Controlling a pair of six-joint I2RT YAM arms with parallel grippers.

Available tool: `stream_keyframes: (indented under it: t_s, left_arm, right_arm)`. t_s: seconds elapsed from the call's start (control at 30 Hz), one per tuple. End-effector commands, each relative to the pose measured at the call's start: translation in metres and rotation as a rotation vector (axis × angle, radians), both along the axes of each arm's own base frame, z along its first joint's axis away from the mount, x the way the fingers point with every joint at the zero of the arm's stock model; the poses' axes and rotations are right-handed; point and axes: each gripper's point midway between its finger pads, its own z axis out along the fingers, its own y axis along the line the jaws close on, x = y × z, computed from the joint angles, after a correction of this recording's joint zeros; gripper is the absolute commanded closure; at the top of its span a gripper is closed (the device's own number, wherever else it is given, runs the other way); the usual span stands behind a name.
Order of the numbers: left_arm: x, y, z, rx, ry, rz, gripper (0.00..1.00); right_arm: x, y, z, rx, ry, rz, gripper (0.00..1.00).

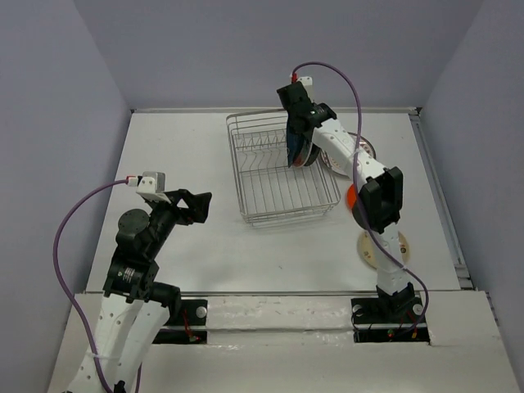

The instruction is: Load the plates into the dish rack

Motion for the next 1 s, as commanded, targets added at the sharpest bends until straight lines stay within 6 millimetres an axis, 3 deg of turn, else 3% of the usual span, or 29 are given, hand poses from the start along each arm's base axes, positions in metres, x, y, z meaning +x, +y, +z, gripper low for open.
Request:
stream_keyframes:
  t_s: [0.0,0.3,0.37,0.4,0.43,0.57,0.67,0.7,0.73,0.8,0.83,0.87,0.9,0.93,0.97]
  left_arm:
    - [0.002,-0.002,0.004,0.008,-0.032,-0.011,0.01]
    - [0.001,-0.002,0.005,0.007,-0.038,-0.011,0.01]
    - [0.001,-0.002,0.006,0.006,-0.039,-0.011,0.01]
    - [0.001,-0.002,0.006,0.006,-0.039,-0.011,0.01]
    - [0.001,-0.002,0.005,0.007,-0.036,-0.011,0.01]
    - [0.002,-0.002,0.003,0.009,-0.027,-0.010,0.01]
    - [0.003,-0.002,0.002,0.011,-0.023,-0.008,0.01]
    - [0.003,-0.002,0.002,0.010,-0.024,-0.008,0.01]
    - [0.003,-0.002,0.001,0.011,-0.022,-0.008,0.01]
    - [0.004,-0.002,0.001,0.010,-0.021,-0.008,0.01]
    - [0.004,-0.002,0.001,0.010,-0.021,-0.007,0.01]
    - [0.004,-0.002,0.001,0.010,-0.021,-0.007,0.01]
    - [0.004,-0.002,0.001,0.011,-0.020,-0.008,0.01]
    - [0.003,-0.002,0.002,0.011,-0.023,-0.008,0.01]
    - [0.003,-0.002,0.002,0.010,-0.024,-0.008,0.01]
  right_arm:
    - [0.006,-0.028,0.036,0.048,-0.131,-0.158,0.93]
    - [0.020,-0.004,0.000,0.027,-0.069,-0.072,0.92]
    - [0.025,-0.001,-0.010,0.007,-0.056,-0.048,0.80]
    - [0.027,0.008,-0.010,0.007,-0.065,-0.028,0.64]
    - [0.028,0.008,-0.010,-0.005,-0.065,-0.013,0.57]
    - [0.030,0.021,0.007,0.020,-0.100,0.042,0.33]
    - [0.026,0.022,0.035,0.049,-0.141,0.062,0.25]
    - [0.023,0.024,0.040,0.063,-0.142,0.077,0.24]
    - [0.017,0.023,0.060,0.094,-0.169,0.089,0.21]
    - [0.008,0.031,0.079,0.152,-0.187,0.140,0.21]
    - [0.002,0.032,0.079,0.168,-0.176,0.160,0.21]
    - [-0.010,0.034,0.108,0.222,-0.217,0.201,0.21]
    - [-0.017,0.033,0.117,0.239,-0.231,0.213,0.21]
    - [-0.025,0.030,0.105,0.232,-0.201,0.217,0.21]
    - [-0.033,0.026,0.106,0.234,-0.202,0.222,0.21]
